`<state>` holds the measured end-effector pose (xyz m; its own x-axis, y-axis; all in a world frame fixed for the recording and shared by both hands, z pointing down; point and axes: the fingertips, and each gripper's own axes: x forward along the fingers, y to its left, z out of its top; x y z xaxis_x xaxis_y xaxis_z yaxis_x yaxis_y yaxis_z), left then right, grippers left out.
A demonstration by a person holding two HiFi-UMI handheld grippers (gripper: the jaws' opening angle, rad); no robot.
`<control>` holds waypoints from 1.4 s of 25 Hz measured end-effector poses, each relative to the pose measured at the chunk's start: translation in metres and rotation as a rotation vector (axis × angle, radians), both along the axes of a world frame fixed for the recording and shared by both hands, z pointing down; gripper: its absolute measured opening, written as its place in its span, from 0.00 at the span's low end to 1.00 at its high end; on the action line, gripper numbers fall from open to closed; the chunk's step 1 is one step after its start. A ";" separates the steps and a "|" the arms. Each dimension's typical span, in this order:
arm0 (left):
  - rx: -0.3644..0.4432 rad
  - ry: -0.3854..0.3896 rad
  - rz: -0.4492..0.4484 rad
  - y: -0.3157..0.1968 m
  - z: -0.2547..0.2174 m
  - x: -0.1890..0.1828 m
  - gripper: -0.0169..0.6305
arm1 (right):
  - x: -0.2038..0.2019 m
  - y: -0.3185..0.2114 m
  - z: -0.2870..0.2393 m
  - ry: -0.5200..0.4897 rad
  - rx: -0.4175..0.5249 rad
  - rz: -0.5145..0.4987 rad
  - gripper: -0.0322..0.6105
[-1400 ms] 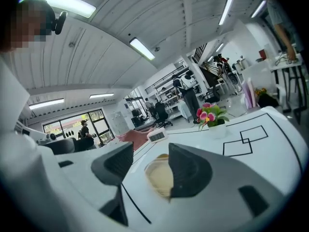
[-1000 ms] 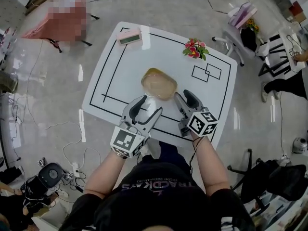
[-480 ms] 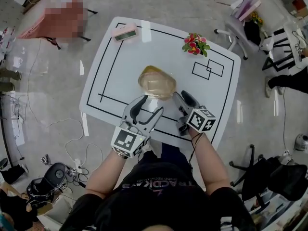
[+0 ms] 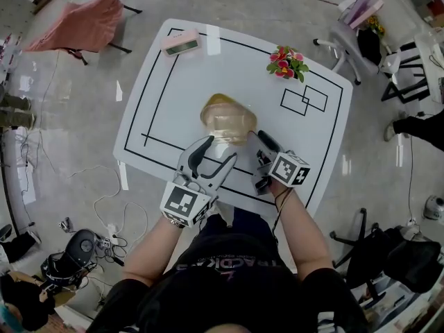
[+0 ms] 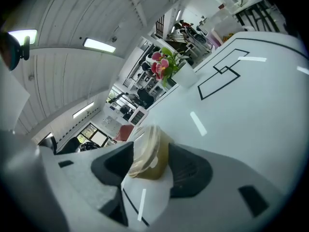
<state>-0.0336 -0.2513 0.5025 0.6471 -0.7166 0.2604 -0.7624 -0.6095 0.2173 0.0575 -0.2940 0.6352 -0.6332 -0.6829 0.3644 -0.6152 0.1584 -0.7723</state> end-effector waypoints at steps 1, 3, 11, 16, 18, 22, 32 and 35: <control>-0.002 0.001 -0.003 0.000 0.001 -0.001 0.43 | -0.001 -0.001 0.002 -0.007 -0.010 0.001 0.38; -0.006 0.003 -0.007 -0.001 0.001 -0.003 0.43 | -0.001 -0.002 0.004 -0.026 -0.025 0.005 0.38; -0.017 0.008 -0.009 -0.001 0.003 -0.006 0.43 | -0.006 -0.005 0.007 -0.033 -0.046 -0.010 0.33; -0.016 0.006 -0.011 0.001 0.002 -0.008 0.43 | -0.006 -0.003 0.006 -0.046 -0.053 -0.007 0.27; -0.018 0.005 -0.010 0.002 0.002 -0.008 0.43 | -0.005 -0.002 0.006 -0.059 -0.056 -0.003 0.25; -0.012 0.004 -0.008 0.005 0.001 -0.008 0.43 | -0.002 -0.001 0.003 -0.071 -0.042 0.005 0.23; 0.003 0.013 -0.017 0.016 -0.008 -0.015 0.43 | 0.005 0.003 -0.027 -0.096 0.016 0.044 0.18; 0.012 0.011 -0.019 0.020 -0.012 -0.018 0.43 | 0.005 0.003 -0.044 -0.085 0.065 0.050 0.15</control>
